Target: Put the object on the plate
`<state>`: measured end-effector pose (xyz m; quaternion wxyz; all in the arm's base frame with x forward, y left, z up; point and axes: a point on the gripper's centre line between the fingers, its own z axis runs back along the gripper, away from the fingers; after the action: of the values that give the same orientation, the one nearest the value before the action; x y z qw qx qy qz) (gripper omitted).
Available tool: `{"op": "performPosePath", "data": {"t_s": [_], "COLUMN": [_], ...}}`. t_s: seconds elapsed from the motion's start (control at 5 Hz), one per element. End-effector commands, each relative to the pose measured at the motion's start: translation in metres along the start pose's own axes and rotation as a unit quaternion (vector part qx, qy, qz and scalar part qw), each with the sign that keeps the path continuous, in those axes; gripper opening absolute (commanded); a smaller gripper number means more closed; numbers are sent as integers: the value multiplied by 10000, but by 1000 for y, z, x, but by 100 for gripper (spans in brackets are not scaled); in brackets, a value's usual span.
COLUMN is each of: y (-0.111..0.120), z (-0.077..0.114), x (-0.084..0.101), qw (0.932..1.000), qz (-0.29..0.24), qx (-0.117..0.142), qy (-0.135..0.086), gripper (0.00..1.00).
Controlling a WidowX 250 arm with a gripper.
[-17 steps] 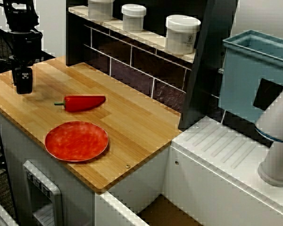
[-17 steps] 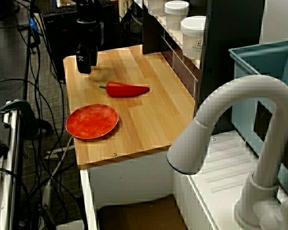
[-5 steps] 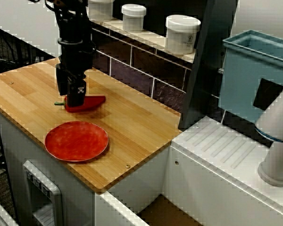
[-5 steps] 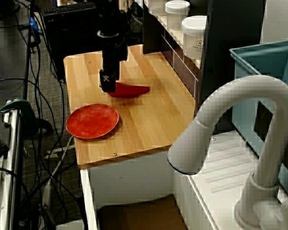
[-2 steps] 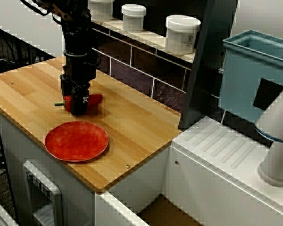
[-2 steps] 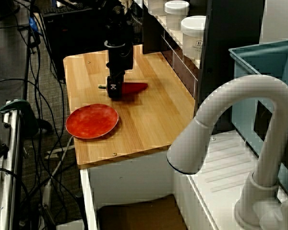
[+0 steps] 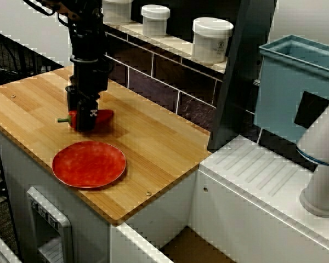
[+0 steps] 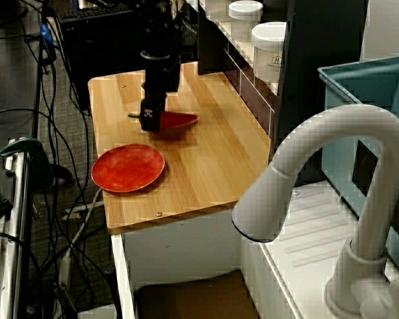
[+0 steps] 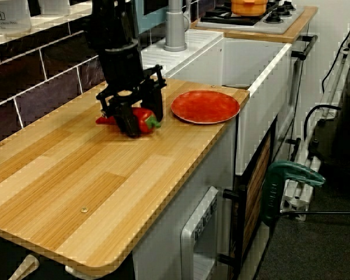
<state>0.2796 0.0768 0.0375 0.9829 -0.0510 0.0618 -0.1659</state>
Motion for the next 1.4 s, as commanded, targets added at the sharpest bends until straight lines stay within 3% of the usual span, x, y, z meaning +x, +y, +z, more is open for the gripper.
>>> {"op": "performPosePath", "data": {"t_s": [0.0,0.2,0.6,1.0,1.2], "y": [-20,-42,-81,-93,-99], "z": [79,79,40,13,-4], "x": [-24,-39,-62,-55,-49], "qw": [9974,9942,9877,9880,9879], "qz": [-476,-882,-1432,-1443,-1466], "qx": [-186,-173,7,-41,90], "qy": [-507,-599,-635,-549,-493], "gripper": [0,0,0,0,0]}}
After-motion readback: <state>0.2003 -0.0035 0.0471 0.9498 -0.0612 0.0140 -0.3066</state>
